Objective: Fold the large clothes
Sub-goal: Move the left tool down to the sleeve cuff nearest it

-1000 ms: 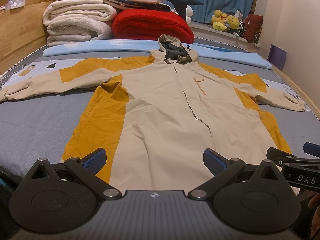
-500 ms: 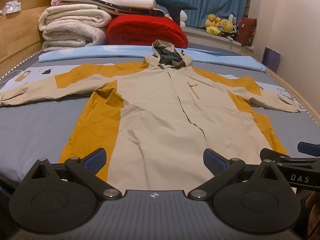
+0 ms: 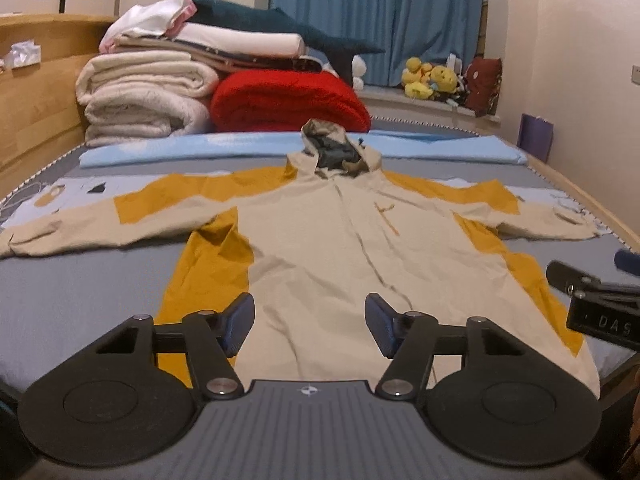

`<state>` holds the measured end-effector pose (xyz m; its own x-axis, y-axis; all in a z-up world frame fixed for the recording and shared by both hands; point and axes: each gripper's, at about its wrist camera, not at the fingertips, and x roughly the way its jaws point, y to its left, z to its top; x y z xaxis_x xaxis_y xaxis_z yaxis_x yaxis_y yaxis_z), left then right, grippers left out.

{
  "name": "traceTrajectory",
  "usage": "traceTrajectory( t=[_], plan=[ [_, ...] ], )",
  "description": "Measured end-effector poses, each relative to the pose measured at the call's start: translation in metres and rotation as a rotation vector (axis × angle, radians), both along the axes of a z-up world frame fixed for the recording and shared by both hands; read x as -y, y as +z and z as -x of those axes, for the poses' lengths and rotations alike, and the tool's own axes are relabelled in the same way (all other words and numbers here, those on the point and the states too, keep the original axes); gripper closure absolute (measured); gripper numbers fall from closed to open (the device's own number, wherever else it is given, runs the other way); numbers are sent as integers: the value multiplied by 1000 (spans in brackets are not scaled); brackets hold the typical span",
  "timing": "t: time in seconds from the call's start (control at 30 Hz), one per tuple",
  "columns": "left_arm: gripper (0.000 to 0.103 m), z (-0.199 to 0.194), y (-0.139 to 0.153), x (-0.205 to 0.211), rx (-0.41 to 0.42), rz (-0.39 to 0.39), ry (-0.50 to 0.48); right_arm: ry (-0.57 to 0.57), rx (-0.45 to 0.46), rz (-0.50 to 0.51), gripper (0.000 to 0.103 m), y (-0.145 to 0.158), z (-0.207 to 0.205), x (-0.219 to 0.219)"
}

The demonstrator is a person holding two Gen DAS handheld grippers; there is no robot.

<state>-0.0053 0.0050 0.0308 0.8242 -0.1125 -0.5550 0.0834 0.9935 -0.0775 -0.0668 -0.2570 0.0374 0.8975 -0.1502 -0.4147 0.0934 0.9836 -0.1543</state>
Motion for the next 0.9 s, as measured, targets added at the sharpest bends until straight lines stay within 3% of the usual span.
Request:
traceTrajectory(
  t=[0.23, 0.43, 0.67, 0.9],
  plan=[
    [36, -30, 40, -1, 155, -17, -34, -39, 7, -73, 8, 13, -8, 12],
    [25, -83, 66, 10, 264, -80, -55, -43, 25, -81, 8, 21, -13, 12],
    [24, -181, 71, -3, 217, -80, -32, -1, 55, -30, 7, 29, -17, 13],
    [25, -254, 45, -47, 150, -60, 56, 17, 88, -25, 7, 61, -53, 27]
  ],
)
